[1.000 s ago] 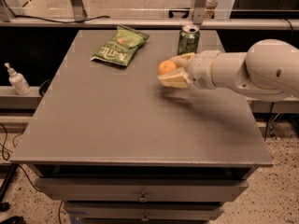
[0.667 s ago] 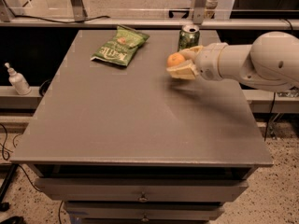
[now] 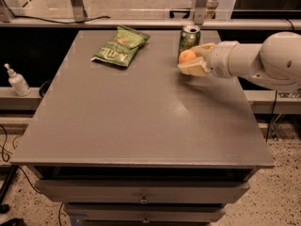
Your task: Move orange near green can
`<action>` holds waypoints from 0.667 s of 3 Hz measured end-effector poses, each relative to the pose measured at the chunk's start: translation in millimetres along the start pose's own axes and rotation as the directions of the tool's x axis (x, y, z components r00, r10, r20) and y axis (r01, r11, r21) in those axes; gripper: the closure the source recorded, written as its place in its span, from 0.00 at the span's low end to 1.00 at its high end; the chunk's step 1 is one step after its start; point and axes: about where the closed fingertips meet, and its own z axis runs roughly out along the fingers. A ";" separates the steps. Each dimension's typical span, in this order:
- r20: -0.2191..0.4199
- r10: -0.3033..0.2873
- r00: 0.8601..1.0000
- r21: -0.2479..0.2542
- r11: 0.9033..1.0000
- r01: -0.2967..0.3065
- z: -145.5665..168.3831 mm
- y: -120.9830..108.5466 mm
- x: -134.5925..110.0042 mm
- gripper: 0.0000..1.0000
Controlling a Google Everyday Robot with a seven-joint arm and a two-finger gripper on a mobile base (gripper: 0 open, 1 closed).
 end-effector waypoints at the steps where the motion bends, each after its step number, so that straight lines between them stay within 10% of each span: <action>1: -0.001 0.016 1.000 0.001 1.000 -0.016 5.6 -1.8 8.6 0.83; 2: 0.003 0.032 0.999 -0.009 0.999 -0.032 10.5 0.6 16.5 0.59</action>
Offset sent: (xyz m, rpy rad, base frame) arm 0.0087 -0.0068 -0.0294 0.0421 0.0366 -0.0066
